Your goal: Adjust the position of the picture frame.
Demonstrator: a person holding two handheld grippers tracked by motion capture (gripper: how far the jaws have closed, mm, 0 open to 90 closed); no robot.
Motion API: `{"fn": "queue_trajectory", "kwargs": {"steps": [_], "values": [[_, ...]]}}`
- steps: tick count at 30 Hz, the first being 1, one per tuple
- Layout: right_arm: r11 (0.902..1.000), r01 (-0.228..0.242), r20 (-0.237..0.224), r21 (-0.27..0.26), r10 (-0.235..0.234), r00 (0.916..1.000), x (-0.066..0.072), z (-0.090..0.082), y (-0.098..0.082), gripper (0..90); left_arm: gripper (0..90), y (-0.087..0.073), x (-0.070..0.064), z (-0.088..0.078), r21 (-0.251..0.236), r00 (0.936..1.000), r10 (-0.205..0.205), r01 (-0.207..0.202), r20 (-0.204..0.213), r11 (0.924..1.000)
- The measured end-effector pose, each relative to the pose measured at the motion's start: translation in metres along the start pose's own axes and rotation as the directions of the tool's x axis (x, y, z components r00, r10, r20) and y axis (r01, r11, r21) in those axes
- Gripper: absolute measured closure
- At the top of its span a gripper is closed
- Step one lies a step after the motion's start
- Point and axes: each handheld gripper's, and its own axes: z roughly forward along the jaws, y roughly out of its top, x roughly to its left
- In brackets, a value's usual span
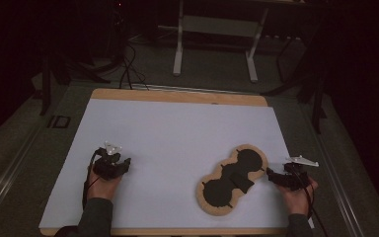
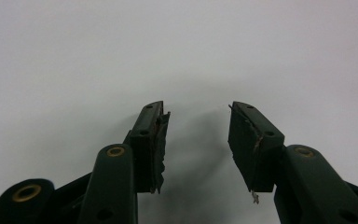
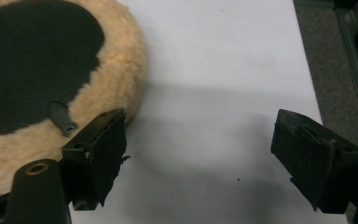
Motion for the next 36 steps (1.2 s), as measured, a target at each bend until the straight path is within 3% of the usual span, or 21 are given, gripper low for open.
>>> {"fn": "queue_trajectory", "kwargs": {"steps": [2,7,10,13,15,17,22,23,28,30,33,36], "values": [[0.9997,0.013,-0.013,-0.02,-0.013,0.9998,0.001,-0.003,0.001,22.6,57.1,0.002,-0.009,-0.008,-0.046,0.9988,0.029,-0.027,0.041,0.9986],[0.9992,0.025,-0.031,-0.03,-0.025,0.9992,0.004,-0.008,0.003,25.8,56.8,0.003,-0.019,-0.015,-0.075,0.9933,0.066,-0.059,0.094,0.9954],[0.9991,0.026,-0.053,-0.032,-0.028,0.9982,0.006,-0.009,0.004,29.3,55.9,0.005,-0.027,-0.02,-0.096,0.9863,0.073,-0.059,0.148,0.9936],[0.9991,0.03,-0.059,-0.03,-0.032,0.9977,0.008,-0.011,0.004,32.6,53.5,0.006,-0.032,-0.022,-0.101,0.9824,0.069,-0.052,0.173,0.9935],[0.9978,0.057,-0.076,-0.032,-0.06,0.9953,0.011,-0.012,0.005,37.8,51.7,0.007,-0.036,-0.024,-0.105,0.9717,0.058,-0.034,0.229,0.9938],[0.9973,0.065,-0.081,-0.033,-0.067,0.9944,0.012,-0.012,0.005,39.1,50.8,0.009,-0.041,-0.025,-0.11,0.9627,0.079,-0.052,0.259,0.9926],[0.9965,0.077,-0.102,-0.034,-0.08,0.9915,0.014,-0.013,0.005,44.7,48.6,0.013,-0.055,-0.029,-0.121,0.9558,0.125,-0.095,0.266,0.9881],[0.9965,0.076,-0.106,-0.034,-0.079,0.9912,0.014,-0.013,0.005,45.5,48.7,0.014,-0.058,-0.03,-0.121,0.9518,0.132,-0.102,0.277,0.9873],[0.9959,0.085,-0.132,-0.033,-0.088,0.9872,0.014,-0.014,0.004,52.8,48.7,0.015,-0.075,-0.033,-0.135,0.9188,0.196,-0.158,0.343,0.9781],[0.9948,0.098,-0.164,-0.028,-0.102,0.9813,0.015,-0.015,0.003,60.0,49.5,0.016,-0.082,-0.035,-0.141,0.9085,0.215,-0.175,0.358,0.9744],[0.9937,0.109,-0.184,-0.026,-0.112,0.9765,0.016,-0.016,0.002,65.0,50.8,0.017,-0.09,-0.035,-0.143,0.8989,0.229,-0.188,0.374,0.9717],[0.9896,0.143,-0.212,-0.019,-0.144,0.9667,0.019,-0.017,0.001,70.7,52.8,0.016,-0.095,-0.033,-0.127,0.8998,0.23,-0.196,0.371,0.9723]]}}
